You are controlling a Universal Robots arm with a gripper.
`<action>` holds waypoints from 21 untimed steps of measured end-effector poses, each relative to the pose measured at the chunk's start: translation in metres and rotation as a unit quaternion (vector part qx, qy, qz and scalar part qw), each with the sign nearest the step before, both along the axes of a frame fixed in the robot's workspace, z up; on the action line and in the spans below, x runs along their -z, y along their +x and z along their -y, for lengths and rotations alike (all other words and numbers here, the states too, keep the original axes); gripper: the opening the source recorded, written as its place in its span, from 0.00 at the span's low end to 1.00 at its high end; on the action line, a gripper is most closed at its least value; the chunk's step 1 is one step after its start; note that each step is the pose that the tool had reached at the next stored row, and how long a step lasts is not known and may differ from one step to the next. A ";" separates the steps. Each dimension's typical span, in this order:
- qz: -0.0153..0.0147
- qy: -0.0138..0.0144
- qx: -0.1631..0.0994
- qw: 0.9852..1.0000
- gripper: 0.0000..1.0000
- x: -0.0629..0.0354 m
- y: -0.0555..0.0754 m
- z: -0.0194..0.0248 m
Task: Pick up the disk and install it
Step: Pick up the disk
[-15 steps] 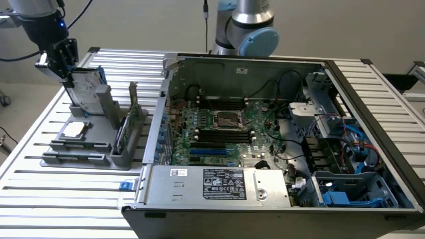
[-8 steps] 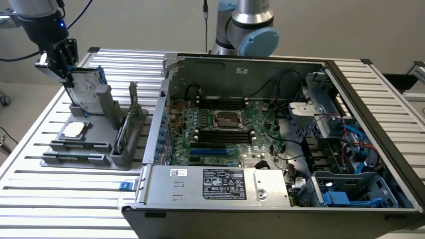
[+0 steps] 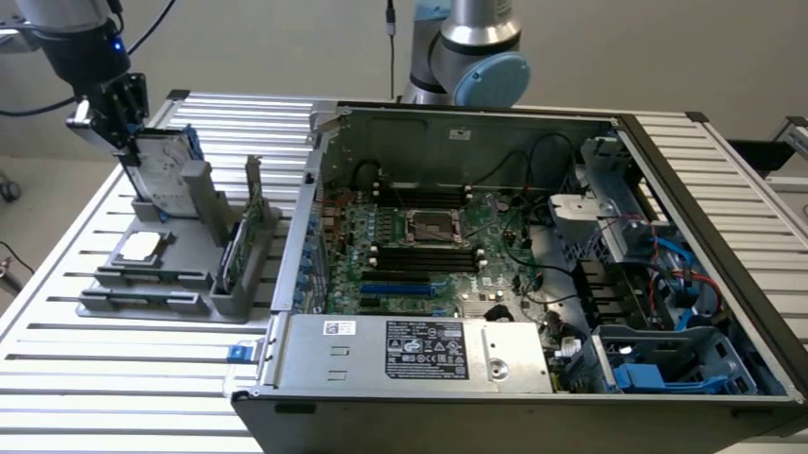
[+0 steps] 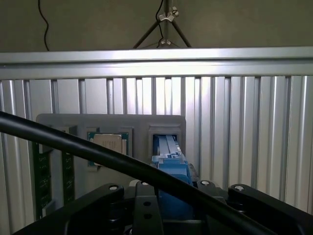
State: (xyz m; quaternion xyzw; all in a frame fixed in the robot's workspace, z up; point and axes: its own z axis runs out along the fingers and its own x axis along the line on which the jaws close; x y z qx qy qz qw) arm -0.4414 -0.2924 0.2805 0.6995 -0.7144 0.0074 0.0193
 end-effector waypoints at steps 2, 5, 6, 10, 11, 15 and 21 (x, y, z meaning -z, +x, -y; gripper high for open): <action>0.000 0.000 0.000 1.000 0.33 -0.0017 0.000 0.0000; 0.000 0.000 0.000 1.000 0.33 -0.0054 0.000 0.0000; 0.000 0.000 0.000 1.000 0.33 -0.0072 0.000 0.0000; 0.000 0.000 0.000 1.000 0.33 -0.0166 0.000 -0.0001; 0.000 0.000 0.000 1.000 0.33 -0.0198 0.000 -0.0001; 0.000 0.000 0.000 1.000 0.33 -0.0354 0.000 -0.0001; 0.000 0.000 0.000 1.000 0.33 -0.0626 0.001 -0.0001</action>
